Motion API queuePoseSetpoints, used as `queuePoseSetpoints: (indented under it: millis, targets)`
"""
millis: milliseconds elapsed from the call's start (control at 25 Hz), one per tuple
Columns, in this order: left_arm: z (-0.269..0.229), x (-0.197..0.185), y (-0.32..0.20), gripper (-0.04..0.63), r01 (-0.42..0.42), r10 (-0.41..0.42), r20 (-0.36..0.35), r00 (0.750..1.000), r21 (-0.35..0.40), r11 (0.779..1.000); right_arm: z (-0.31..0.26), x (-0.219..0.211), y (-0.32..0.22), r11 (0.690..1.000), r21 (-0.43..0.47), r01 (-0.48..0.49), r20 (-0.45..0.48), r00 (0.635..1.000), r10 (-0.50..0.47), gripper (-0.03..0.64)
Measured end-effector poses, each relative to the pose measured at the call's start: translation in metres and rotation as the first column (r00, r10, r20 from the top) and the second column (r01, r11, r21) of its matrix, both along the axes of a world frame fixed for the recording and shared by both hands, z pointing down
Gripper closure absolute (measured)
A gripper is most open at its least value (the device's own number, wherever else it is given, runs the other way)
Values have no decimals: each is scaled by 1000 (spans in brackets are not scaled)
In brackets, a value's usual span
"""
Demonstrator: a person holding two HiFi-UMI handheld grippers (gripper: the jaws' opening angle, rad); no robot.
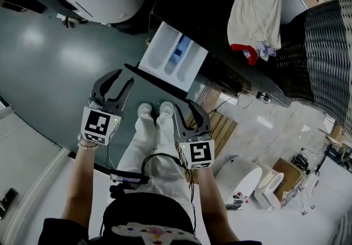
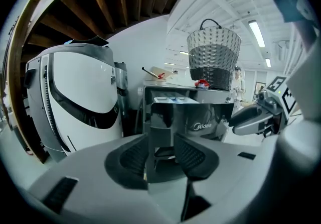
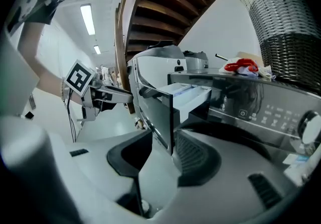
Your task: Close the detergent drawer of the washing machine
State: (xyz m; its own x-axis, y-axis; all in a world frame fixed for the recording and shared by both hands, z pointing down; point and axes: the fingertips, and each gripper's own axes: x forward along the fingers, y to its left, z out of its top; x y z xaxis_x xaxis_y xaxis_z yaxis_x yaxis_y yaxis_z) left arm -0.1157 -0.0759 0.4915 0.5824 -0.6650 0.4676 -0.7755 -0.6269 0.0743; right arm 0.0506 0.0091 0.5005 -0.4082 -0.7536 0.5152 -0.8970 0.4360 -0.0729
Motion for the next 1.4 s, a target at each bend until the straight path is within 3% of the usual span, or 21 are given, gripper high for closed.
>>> queuePoseSetpoints:
  millis: [440, 720, 1080, 1400]
  targets:
    - [17, 2, -16, 420, -31, 31, 31, 999, 12, 999, 2, -12, -10, 1000, 3, -19, 27, 999, 18, 480]
    - [16, 3, -21, 420, -30, 30, 11, 999, 26, 999, 8, -9, -13, 998, 15, -55, 6, 998, 55, 488]
    - [17, 7, -19, 434, -52, 51, 39, 998, 16, 999, 11, 2, -15, 989, 5, -150, -3, 989, 150, 528]
    - [17, 8, -20, 443, -56, 56, 54, 997, 11, 998, 11, 2, -16, 990, 5, -142, -19, 990, 143, 528]
